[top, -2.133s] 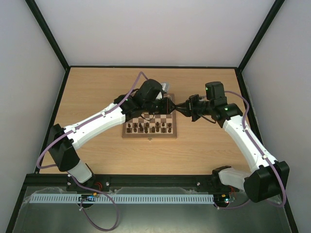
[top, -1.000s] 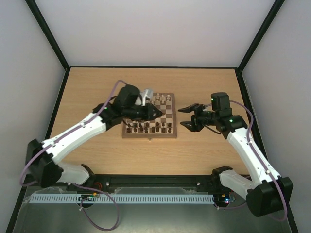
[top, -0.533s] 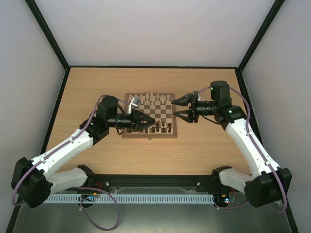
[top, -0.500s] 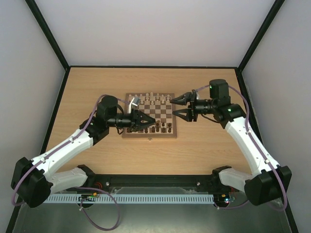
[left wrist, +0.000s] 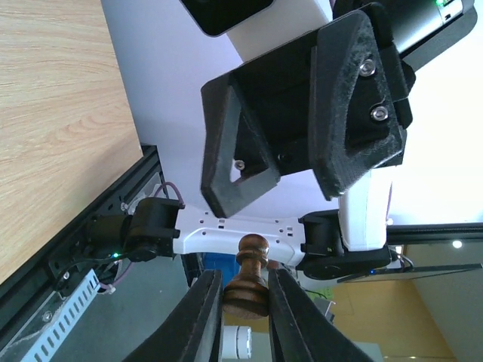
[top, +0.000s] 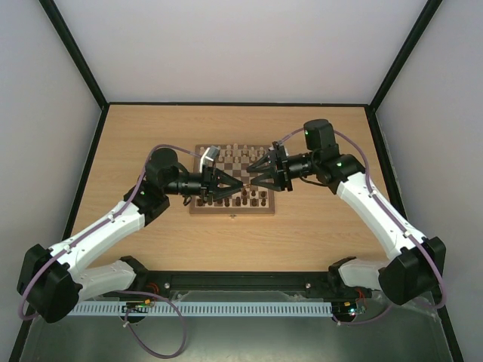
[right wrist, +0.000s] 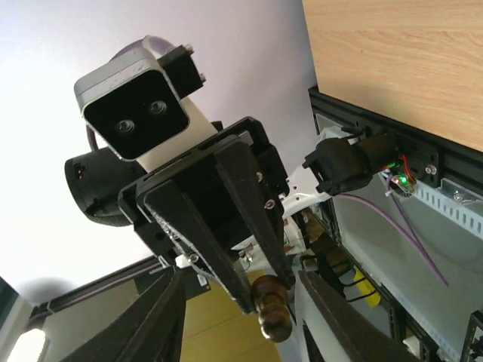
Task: Set up the chess pieces on the board
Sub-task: Place the chess piece on the chessboard.
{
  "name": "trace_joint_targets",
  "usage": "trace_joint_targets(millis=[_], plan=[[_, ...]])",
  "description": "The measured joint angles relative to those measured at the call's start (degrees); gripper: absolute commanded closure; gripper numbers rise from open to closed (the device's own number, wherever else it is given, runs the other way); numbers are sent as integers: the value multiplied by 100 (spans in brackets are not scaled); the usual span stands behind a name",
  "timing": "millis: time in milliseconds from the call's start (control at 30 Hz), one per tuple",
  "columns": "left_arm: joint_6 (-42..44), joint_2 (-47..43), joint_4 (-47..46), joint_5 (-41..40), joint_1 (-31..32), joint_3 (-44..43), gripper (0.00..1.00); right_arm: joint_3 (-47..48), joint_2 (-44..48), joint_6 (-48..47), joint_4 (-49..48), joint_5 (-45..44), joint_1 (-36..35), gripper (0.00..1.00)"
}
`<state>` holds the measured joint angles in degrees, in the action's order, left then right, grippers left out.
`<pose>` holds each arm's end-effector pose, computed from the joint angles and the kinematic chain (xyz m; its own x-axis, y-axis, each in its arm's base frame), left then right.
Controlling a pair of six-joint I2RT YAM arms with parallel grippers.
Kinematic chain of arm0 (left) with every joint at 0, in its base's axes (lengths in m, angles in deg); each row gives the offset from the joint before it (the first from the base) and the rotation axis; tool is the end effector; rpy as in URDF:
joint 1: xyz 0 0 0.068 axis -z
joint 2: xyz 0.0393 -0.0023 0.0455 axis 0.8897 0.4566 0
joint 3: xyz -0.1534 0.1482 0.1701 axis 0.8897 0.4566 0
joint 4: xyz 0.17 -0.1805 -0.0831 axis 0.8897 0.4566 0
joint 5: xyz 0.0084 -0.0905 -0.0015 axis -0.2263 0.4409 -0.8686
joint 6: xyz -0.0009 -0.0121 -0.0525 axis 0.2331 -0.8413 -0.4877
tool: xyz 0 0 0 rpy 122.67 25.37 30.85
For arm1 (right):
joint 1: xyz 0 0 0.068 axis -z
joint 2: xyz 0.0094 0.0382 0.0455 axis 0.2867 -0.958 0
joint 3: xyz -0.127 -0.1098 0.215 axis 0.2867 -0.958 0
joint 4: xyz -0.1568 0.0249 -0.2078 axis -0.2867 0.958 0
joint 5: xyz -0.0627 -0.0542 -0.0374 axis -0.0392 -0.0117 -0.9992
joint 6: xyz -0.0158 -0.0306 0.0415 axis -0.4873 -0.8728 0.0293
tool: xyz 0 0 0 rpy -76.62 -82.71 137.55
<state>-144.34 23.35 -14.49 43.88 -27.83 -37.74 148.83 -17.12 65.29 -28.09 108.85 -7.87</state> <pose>0.1869 -0.1660 0.3271 -0.9803 -0.0143 -0.1969 0.1967 0.0114 -0.9804 0.2319 0.1412 0.3613 -0.9969 -0.0036 0.0790 0.0773 0.1646 0.9833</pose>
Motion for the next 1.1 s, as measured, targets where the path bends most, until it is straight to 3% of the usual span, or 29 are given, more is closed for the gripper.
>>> trace_joint_targets(millis=[133, 633, 1100], plan=[[2, -2, 2, 48, -9, 4, 81, 125, -68, -76, 2, 190, -39, 66], [59, -7, 157, 269, -179, 94, 81, 254, -157, -914, 809, 468, -229, 66], [129, -144, 203, 273, -229, 94, 81, 90, -153, -946, 918, 439, -251, 70]])
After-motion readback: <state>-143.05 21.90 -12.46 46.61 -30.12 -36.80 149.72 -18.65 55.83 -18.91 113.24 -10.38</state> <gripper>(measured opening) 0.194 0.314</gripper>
